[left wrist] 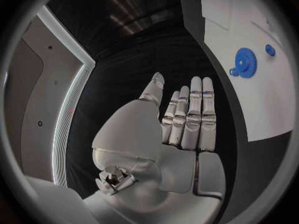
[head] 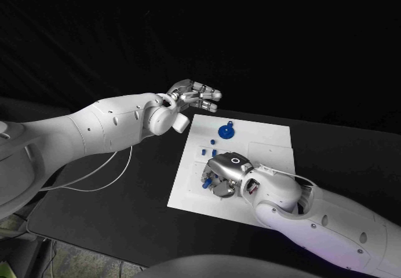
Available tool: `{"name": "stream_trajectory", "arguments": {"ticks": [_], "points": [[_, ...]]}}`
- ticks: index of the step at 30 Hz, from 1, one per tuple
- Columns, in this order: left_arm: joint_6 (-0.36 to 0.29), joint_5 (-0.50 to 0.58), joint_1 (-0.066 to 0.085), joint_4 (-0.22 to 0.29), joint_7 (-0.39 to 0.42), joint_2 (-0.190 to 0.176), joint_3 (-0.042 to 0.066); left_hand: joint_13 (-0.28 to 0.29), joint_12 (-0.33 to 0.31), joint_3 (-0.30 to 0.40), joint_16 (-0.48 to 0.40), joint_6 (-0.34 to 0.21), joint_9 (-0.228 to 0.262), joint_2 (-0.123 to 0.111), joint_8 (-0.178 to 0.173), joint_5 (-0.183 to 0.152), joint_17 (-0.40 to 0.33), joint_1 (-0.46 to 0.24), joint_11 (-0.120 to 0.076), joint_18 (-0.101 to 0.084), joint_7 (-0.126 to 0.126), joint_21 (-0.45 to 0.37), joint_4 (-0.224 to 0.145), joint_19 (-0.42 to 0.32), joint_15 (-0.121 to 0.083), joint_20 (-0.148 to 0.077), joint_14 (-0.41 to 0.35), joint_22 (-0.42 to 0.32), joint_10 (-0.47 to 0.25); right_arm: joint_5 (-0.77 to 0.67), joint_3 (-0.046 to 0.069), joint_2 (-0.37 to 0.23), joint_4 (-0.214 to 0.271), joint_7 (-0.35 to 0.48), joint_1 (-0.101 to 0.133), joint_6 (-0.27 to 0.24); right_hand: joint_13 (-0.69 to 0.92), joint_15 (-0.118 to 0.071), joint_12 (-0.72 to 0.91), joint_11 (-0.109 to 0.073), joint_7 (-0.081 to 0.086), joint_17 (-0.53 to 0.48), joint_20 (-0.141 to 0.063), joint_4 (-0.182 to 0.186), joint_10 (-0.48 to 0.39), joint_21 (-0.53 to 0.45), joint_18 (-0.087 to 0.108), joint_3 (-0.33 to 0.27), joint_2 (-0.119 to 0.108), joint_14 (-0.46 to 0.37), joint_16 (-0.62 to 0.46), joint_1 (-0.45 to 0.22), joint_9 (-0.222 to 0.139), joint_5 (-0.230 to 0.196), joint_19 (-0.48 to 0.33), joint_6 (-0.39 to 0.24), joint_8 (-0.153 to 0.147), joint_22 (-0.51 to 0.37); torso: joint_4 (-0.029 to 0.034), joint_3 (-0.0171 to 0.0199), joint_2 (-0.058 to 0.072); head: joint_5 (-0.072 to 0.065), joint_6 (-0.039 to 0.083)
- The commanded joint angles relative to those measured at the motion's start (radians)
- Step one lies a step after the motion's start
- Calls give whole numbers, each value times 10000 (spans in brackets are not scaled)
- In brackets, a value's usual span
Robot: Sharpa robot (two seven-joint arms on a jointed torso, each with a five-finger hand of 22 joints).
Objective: Assemble the parts on the task board
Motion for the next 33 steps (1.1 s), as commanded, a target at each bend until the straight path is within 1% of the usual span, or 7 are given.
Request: {"name": "stream_trajectory", "arguments": {"ticks": [1,10,20,25,27,30,33], "points": [[153,-10,-1,10,51,19,7,12,-2,1,-28,-93,8,-58,-6,-27,4,-41,5,-84,3,43,70,-78,26,5,-72,-29,-74,-292,-67,60,-45,-57,-15,249,10,-87,25,-157,15,16,-75,-21,219,-44,183,15,63,-15,-32,-24,23,36,304,61,33,7,7,-1,3,6,-18],[192,-15,-1,9,23,24,7,13,0,-1,-28,-109,7,-64,-8,-33,4,-45,7,-85,6,43,76,-82,29,7,-77,-38,-79,-395,-227,208,-90,-35,-12,251,10,-87,16,-156,16,18,-74,-31,221,-59,181,12,68,-20,-31,-26,9,33,297,61,33,41,2,-9,-3,-27,-30],[244,-23,-1,10,-5,30,7,13,0,-1,-28,-113,7,-66,-8,-34,4,-46,8,-85,6,43,77,-83,29,7,-79,-40,-80,-285,-296,278,-162,-34,-8,158,-3,-52,-86,-79,90,-4,-58,-31,29,-109,191,-7,42,-36,-63,-20,-67,51,277,-167,14,64,2,-5,-4,-48,-44],[253,-34,-1,9,-23,25,7,13,0,-1,-28,-113,7,-66,-8,-34,4,-46,8,-85,6,43,77,-83,29,7,-79,-40,-80,-100,-303,258,-180,14,-6,68,-36,115,-293,201,294,7,76,63,-765,-130,275,-338,-275,-62,-37,-249,-353,854,265,-949,11,90,-1,-2,-1,-46,-52],[263,-44,-1,11,-32,22,7,13,0,-1,-28,-113,7,-66,-8,-34,4,-46,8,-85,6,43,77,-83,29,7,-79,-40,-80,-11,-305,243,-187,52,-6,-14,-41,189,-300,293,365,-1,156,164,-1062,-178,327,-645,-505,-75,-34,-434,-434,1252,264,-1319,13,58,-1,0,0,-44,-56],[284,-53,-1,12,-51,20,7,13,0,-1,-28,-113,7,-66,-8,-34,4,-46,8,-85,6,43,77,-83,29,7,-79,-40,-80,100,-307,224,-190,128,-5,-134,-38,298,-280,429,385,-59,284,378,-1640,-360,428,-1545,-772,-94,-56,-496,-448,1479,310,-1949,20,-129,-2,2,0,-48,-59],[364,-79,-1,10,-98,18,7,12,-3,7,-24,-139,6,-56,-10,-44,7,-36,10,-83,8,48,76,-82,28,8,-76,-53,-89,189,-308,209,-191,226,-5,-311,-31,366,-215,552,414,-163,388,533,-2096,-568,515,-3025,-692,-149,-89,-111,-441,1913,359,-2222,41,-403,-4,7,2,-58,-62]]}}
